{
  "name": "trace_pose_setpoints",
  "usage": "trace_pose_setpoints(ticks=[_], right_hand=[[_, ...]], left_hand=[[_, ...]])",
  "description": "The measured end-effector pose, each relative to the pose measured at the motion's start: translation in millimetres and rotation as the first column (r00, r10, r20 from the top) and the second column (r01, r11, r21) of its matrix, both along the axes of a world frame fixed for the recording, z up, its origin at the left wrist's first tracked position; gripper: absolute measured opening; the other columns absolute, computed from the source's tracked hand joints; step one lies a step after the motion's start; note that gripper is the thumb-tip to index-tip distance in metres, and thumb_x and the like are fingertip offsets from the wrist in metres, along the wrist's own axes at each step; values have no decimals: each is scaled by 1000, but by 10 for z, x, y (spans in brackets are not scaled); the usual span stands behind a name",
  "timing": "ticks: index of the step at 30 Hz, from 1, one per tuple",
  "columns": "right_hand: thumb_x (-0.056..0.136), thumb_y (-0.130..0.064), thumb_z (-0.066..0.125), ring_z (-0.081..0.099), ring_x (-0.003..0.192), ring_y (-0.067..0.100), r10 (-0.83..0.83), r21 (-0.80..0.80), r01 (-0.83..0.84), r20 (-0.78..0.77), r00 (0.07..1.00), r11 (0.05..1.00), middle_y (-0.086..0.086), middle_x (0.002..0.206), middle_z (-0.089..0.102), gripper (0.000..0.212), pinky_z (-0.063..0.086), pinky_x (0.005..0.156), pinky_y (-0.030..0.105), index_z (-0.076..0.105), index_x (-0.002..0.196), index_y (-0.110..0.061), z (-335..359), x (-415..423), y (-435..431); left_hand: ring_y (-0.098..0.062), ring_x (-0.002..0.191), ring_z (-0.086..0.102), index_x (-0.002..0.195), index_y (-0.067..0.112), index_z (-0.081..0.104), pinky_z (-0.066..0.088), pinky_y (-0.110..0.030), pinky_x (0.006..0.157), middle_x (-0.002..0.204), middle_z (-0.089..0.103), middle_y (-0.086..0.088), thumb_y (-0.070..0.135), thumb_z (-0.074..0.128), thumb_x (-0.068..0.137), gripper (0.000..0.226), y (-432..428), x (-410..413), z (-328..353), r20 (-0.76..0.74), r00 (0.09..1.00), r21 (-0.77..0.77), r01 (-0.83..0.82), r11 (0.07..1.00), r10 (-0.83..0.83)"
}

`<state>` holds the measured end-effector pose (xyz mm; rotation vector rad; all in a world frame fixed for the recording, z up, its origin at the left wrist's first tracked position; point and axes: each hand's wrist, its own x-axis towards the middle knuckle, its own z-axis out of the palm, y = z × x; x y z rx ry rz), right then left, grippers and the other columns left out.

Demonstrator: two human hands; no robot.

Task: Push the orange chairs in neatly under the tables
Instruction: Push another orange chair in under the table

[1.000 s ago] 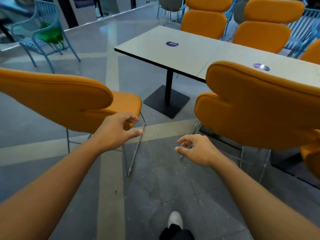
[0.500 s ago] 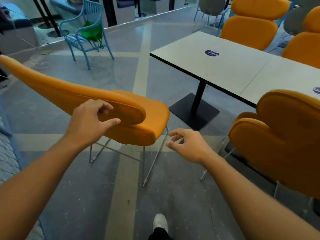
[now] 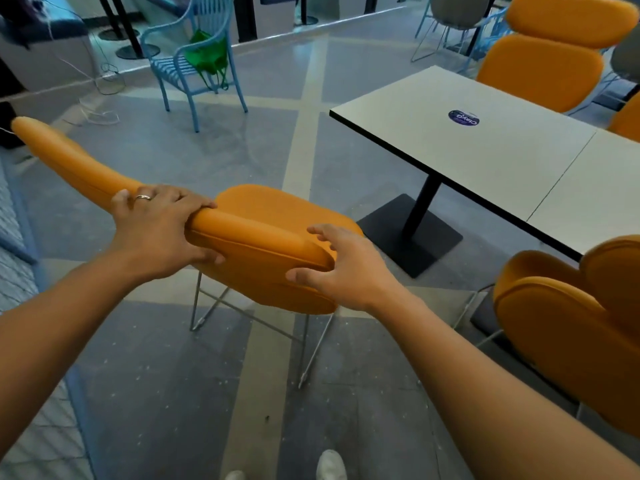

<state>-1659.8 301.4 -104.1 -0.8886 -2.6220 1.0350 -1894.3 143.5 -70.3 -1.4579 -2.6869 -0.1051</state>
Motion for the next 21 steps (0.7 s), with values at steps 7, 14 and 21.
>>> trace_pose_setpoints(ticks=[7, 14, 21], right_hand=[[77, -69, 65, 58, 105, 19, -65, 279, 45, 63, 996, 959, -6, 115, 64, 64, 42, 95, 45, 56, 130, -34, 45, -482, -324], [54, -95, 59, 63, 88, 18, -284, 457, 238, 34, 958, 857, -7, 98, 69, 89, 48, 78, 37, 64, 118, -33, 63, -860, -566], [56, -98, 54, 62, 73, 11, -248, 513, 197, 31, 968, 835, -12, 81, 67, 78, 53, 67, 33, 69, 97, -33, 38, -884, -370]], left_hand=[[-34, 131, 34, 130, 40, 50, 15, -59, 106, 134, 52, -5, 65, 81, 52, 88, -84, -552, 35, 33, 996, -46, 88, 995, -86], [-34, 131, 36, 134, 39, 45, 17, -59, 107, 135, 53, -4, 69, 81, 43, 102, -157, -936, -28, -27, 978, -74, 204, 976, -207], [-34, 97, 58, 105, 33, 63, 35, -50, 89, 102, 70, -2, 68, 81, 44, 73, 5, -1001, -24, -75, 959, -12, 272, 962, -272]])
